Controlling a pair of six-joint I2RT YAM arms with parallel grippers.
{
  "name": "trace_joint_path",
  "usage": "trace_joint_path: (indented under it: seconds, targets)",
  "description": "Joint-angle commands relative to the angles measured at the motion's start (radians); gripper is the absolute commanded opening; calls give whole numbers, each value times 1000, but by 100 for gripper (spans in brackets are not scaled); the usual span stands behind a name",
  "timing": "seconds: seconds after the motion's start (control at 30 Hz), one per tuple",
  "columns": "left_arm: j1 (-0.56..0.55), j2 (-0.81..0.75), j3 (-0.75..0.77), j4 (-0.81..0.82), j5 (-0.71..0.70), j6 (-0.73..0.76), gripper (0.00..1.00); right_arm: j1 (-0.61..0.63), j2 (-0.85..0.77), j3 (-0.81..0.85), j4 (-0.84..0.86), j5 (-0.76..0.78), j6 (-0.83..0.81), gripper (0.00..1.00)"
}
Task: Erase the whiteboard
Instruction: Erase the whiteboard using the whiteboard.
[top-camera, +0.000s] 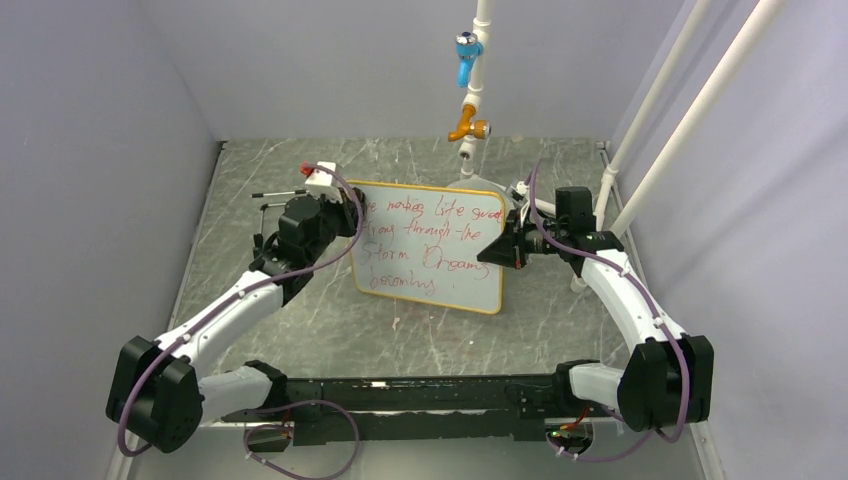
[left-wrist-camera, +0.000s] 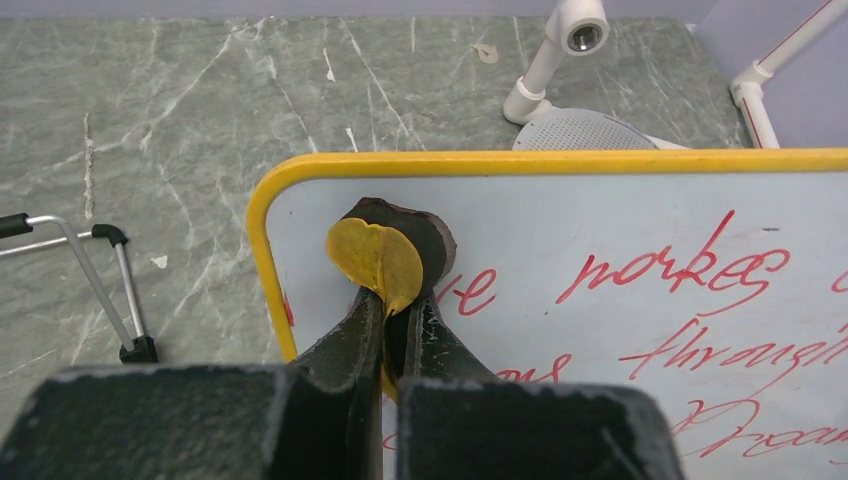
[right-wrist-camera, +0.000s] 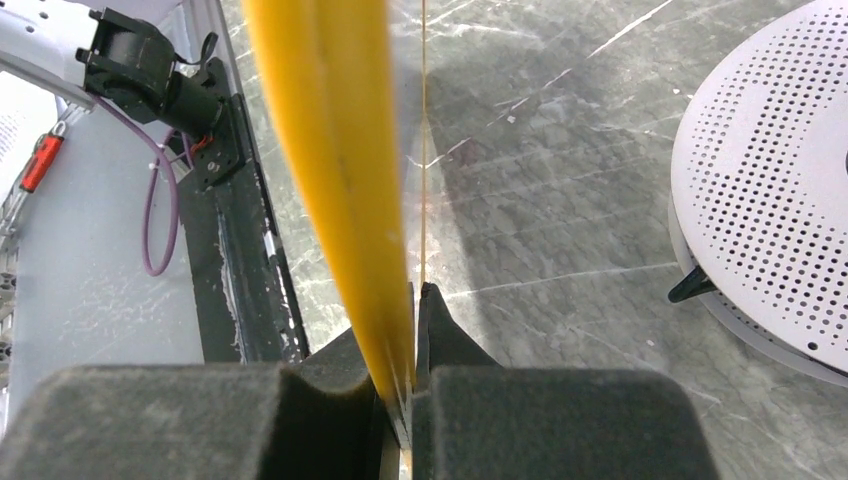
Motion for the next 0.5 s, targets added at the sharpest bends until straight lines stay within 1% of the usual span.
trace_joint_path:
  seconds: [0.0, 0.1, 0.23, 0.3, 0.4, 0.47]
  targets:
    - [22, 17, 108, -42, -65, -20, 0, 28, -5, 30, 5, 11, -87, 0]
    - [64, 36, 158, -88, -76, -18, 0, 28, -8, 31, 4, 14, -87, 0]
    - [89, 64, 191, -120, -20, -4, 0, 27, -7, 32, 3, 14, -88, 0]
    - [89, 70, 192, -119, 41, -4, 0, 27, -8, 32, 2, 16, -89, 0]
    - [69, 68, 166, -114, 98, -18, 0, 27, -5, 35, 0, 15, -92, 0]
    - [19, 61, 145, -103, 99, -16, 0, 27, -5, 35, 1, 16, -92, 0]
